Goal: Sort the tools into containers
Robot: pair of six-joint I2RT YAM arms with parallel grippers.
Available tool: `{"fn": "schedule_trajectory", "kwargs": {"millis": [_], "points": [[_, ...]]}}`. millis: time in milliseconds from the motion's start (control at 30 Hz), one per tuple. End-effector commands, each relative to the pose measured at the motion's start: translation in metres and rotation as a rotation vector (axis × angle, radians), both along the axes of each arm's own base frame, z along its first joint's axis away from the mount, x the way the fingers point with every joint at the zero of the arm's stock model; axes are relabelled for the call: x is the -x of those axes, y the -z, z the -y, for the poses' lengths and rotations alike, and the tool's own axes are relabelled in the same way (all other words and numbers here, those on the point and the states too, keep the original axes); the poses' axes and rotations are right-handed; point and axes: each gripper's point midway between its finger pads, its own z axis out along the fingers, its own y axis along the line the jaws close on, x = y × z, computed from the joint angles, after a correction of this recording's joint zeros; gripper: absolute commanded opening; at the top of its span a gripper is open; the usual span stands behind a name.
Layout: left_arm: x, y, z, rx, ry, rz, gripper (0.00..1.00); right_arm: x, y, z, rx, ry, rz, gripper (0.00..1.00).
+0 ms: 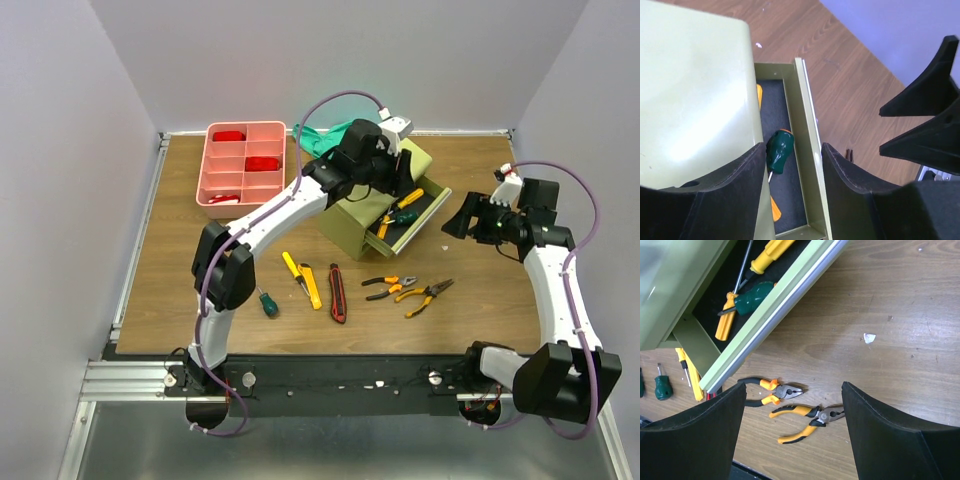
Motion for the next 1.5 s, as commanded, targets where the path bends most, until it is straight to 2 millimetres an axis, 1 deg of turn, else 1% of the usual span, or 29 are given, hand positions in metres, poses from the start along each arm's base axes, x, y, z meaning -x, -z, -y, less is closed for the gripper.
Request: {"fn": "schedule_trajectory", "kwargs": {"millis": [0,33,67,100,133,167,200,233,267,300,333,367,400,433,467,500,533,567,600,667,700,800,900,1033,1133,1267,1300,1433,1467], "points": [[0.001,-0.059,-0.017,0.062,-0.011,0.103,0.58,-0.012,-0.013,0.007,0.021,0.015,0.028,0.84],[0.008,-0.080,-0.031,0.060,-0.009,0.158,0.58,-0.013,-0.014,0.008,0.022,0.014,0.030,0.84],[0.010,-0.085,-0.042,0.043,-0.024,0.179,0.59,-0.013,-0.014,0.008,0.022,0.014,0.030,0.84],[0.000,-0.071,-0.065,-0.017,-0.098,0.175,0.59,-0.014,-0.014,0.008,0.022,0.012,0.030,0.84],[-0.002,-0.066,-0.082,-0.054,-0.137,0.179,0.61,-0.014,-0.013,0.007,0.020,0.011,0.027,0.84],[0.004,-0.075,-0.109,-0.075,-0.196,0.176,0.63,-0.014,-0.012,0.007,0.020,0.011,0.027,0.84],[0.001,-0.042,-0.135,-0.147,-0.268,0.122,0.64,-0.015,-0.012,0.007,0.019,0.012,0.025,0.84],[-0.001,-0.041,-0.173,-0.180,-0.356,0.104,0.68,-0.015,-0.011,0.007,0.017,0.013,0.023,0.84],[-0.002,-0.027,-0.198,-0.211,-0.432,0.061,0.68,-0.015,-0.010,0.007,0.017,0.013,0.023,0.84],[0.004,0.009,-0.225,-0.281,-0.491,-0.008,0.69,-0.015,-0.009,0.008,0.017,0.013,0.020,0.84],[0.004,0.013,-0.267,-0.306,-0.605,-0.034,0.69,-0.017,-0.008,0.008,0.018,0.015,0.015,0.84],[0.010,0.028,-0.285,-0.327,-0.653,-0.081,0.69,-0.017,-0.009,0.008,0.018,0.011,0.018,0.84],[0.023,0.059,-0.304,-0.370,-0.693,-0.161,0.69,-0.018,-0.008,0.009,0.019,0.011,0.014,0.84],[0.035,0.070,-0.323,-0.390,-0.737,-0.223,0.69,-0.019,-0.007,0.009,0.021,0.013,0.010,0.84],[0.039,0.082,-0.346,-0.395,-0.802,-0.284,0.68,-0.019,-0.008,0.009,0.019,0.011,0.009,0.84],[0.054,0.106,-0.361,-0.397,-0.861,-0.381,0.68,-0.020,-0.008,0.009,0.019,0.012,0.008,0.84],[0.062,0.117,-0.373,-0.401,-0.900,-0.434,0.68,-0.021,-0.008,0.009,0.017,0.011,0.006,0.84],[0.073,0.129,-0.399,-0.417,-0.991,-0.508,0.68,-0.021,-0.006,0.008,0.012,0.009,-0.001,0.84],[0.089,0.148,-0.413,-0.444,-1.045,-0.588,0.68,-0.022,-0.006,0.008,0.011,0.008,-0.001,0.84],[0.110,0.170,-0.434,-0.471,-1.137,-0.713,0.65,-0.024,-0.006,0.009,0.007,0.010,-0.006,0.84],[0.121,0.181,-0.450,-0.489,-1.190,-0.768,0.62,-0.024,-0.004,0.009,0.008,0.008,-0.012,0.84],[0.142,0.198,-0.464,-0.530,-1.229,-0.862,0.60,-0.026,-0.005,0.010,0.009,0.011,-0.015,0.84],[0.152,0.205,-0.460,-0.525,-1.227,-0.910,0.60,-0.027,-0.007,0.010,0.009,0.011,-0.012,0.84],[0.158,0.210,-0.466,-0.549,-1.256,-0.940,0.60,-0.027,-0.006,0.010,0.010,0.013,-0.015,0.84],[0.167,0.217,-0.467,-0.565,-1.266,-0.995,0.56,-0.026,-0.004,0.009,0.005,0.013,-0.025,0.84],[0.178,0.232,-0.461,-0.588,-1.233,-1.067,0.54,-0.028,-0.007,0.010,0.009,0.016,-0.028,0.84],[0.184,0.237,-0.460,-0.597,-1.226,-1.090,0.53,-0.029,-0.009,0.011,0.013,0.017,-0.022,0.84],[0.187,0.240,-0.454,-0.597,-1.205,-1.103,0.37,-0.030,-0.008,0.012,0.016,0.017,-0.027,0.84],[0.187,0.240,-0.454,-0.596,-1.202,-1.101,0.35,-0.030,-0.005,0.012,0.015,0.017,-0.033,0.84]]}}
